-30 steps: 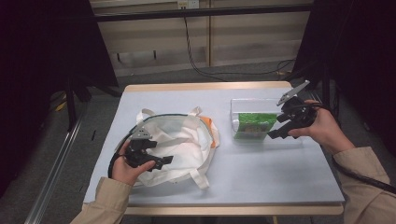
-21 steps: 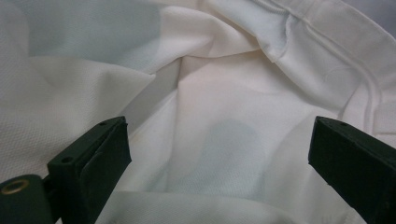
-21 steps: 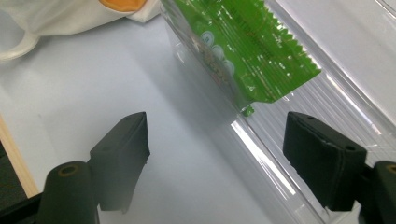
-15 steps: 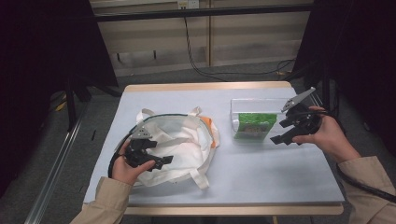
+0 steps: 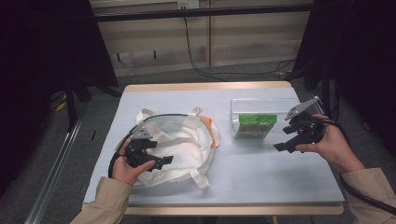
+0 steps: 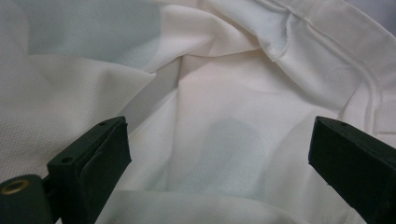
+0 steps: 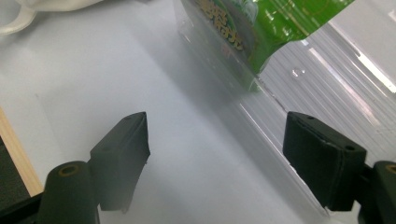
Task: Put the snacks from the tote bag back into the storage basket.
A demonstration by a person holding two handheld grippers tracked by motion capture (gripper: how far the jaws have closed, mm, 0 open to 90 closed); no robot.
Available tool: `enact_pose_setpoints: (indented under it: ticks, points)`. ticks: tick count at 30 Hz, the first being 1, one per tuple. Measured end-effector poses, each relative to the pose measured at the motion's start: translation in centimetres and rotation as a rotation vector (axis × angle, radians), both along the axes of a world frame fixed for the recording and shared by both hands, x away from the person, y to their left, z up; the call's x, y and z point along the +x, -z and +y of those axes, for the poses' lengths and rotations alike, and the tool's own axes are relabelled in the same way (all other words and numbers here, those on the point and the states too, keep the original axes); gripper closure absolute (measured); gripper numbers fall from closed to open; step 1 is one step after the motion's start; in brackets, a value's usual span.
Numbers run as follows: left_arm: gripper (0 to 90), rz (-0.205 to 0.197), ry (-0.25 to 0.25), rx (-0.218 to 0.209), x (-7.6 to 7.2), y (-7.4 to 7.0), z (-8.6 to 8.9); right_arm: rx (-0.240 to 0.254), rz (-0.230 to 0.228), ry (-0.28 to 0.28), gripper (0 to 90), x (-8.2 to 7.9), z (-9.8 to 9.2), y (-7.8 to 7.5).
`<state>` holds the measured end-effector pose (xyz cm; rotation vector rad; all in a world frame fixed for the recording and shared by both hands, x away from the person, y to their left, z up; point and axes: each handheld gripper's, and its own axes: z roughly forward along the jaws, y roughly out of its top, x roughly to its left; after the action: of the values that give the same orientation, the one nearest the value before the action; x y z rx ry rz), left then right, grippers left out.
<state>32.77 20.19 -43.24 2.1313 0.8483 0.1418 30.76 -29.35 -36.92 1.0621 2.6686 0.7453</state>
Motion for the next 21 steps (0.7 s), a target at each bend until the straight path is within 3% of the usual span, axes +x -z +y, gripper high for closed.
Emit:
enact_pose_setpoints:
  ticks: [12, 21]
  points:
    - [5.5, -0.001, 0.002, 0.003, 0.0, 0.0, 0.0, 0.006, -0.017, 0.005, 22.3, -1.2, -0.4, 0.9]
    - [5.5, -0.001, 0.003, 0.008, 0.0, 0.0, -0.1, 0.042, -0.021, 0.02, 22.1, -1.9, -0.7, 2.0]
